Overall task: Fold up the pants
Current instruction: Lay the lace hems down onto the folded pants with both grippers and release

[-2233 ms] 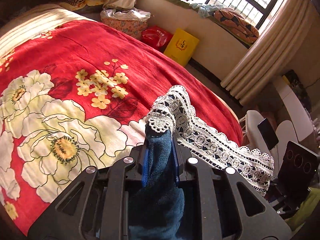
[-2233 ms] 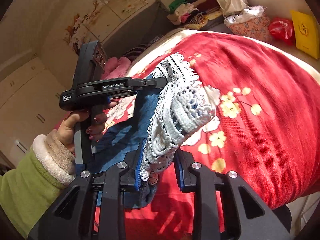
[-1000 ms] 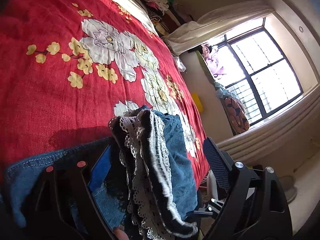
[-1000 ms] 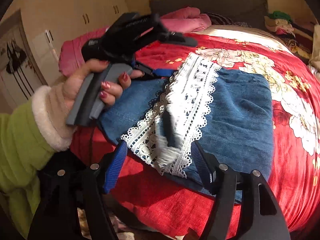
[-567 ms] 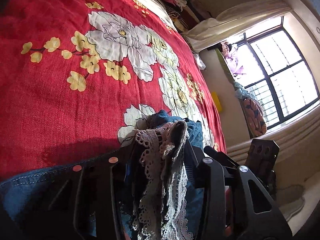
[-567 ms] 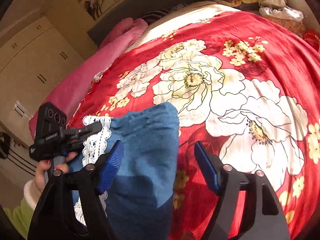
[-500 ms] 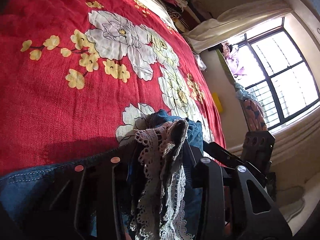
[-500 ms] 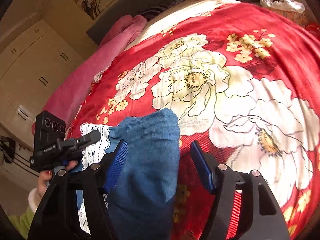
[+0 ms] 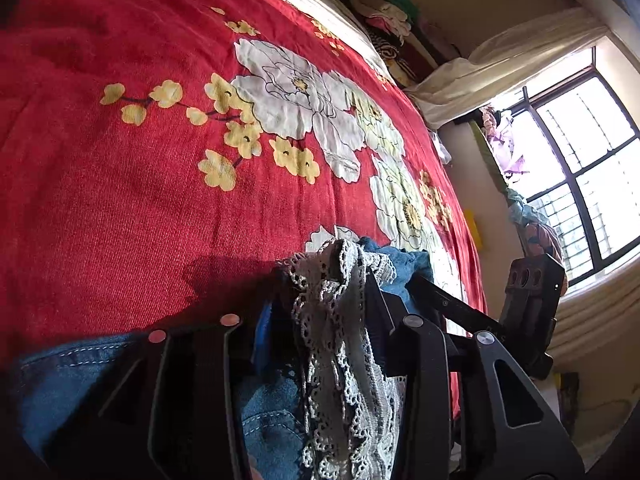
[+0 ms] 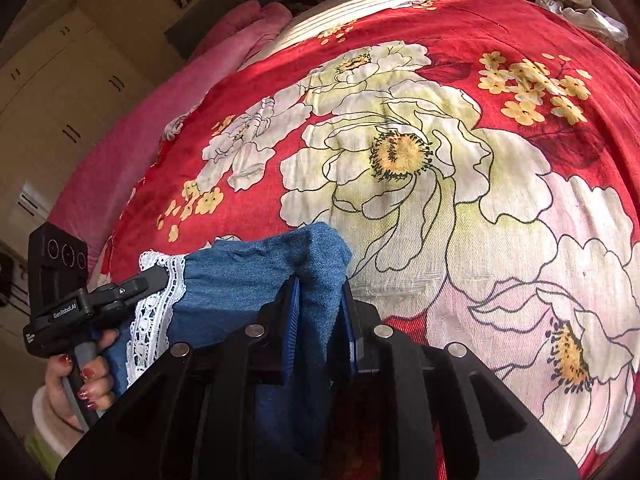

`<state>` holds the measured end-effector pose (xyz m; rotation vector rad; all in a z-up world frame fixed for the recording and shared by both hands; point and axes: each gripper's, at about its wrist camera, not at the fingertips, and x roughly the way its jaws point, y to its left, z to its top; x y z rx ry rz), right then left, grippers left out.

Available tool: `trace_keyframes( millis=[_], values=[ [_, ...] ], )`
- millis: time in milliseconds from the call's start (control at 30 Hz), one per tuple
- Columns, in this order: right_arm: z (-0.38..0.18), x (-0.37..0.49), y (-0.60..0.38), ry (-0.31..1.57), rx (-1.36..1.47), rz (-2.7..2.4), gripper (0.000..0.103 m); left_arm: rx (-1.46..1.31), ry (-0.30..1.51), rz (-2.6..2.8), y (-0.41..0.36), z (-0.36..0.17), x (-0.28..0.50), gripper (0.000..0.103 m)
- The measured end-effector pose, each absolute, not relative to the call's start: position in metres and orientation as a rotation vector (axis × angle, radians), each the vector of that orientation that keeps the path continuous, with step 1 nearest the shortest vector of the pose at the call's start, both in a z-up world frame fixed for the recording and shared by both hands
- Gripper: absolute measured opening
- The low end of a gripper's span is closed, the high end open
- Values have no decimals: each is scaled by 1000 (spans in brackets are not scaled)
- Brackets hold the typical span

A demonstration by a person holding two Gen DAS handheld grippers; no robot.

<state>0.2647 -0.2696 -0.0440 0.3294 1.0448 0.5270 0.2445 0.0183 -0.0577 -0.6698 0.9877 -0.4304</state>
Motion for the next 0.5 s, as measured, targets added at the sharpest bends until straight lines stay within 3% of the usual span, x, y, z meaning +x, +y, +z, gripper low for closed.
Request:
trace_keyframes(
  millis=[33, 67, 100, 333, 500],
  values=[
    [-37, 261, -273, 1030, 334, 526, 39, -669, 976, -427, 22, -52, 241, 47],
    [-30, 255, -277, 1006, 335, 521, 54, -660, 959, -423, 23, -44, 236, 47],
    [-21, 247, -283, 977, 336, 522, 59, -654, 944, -420, 27, -38, 230, 49],
    [12, 184, -302, 881, 274, 554, 66, -626, 906, -397, 39, -8, 175, 65],
    [14, 147, -306, 866, 229, 544, 71, -589, 905, -379, 23, 0, 137, 66]
  ],
)
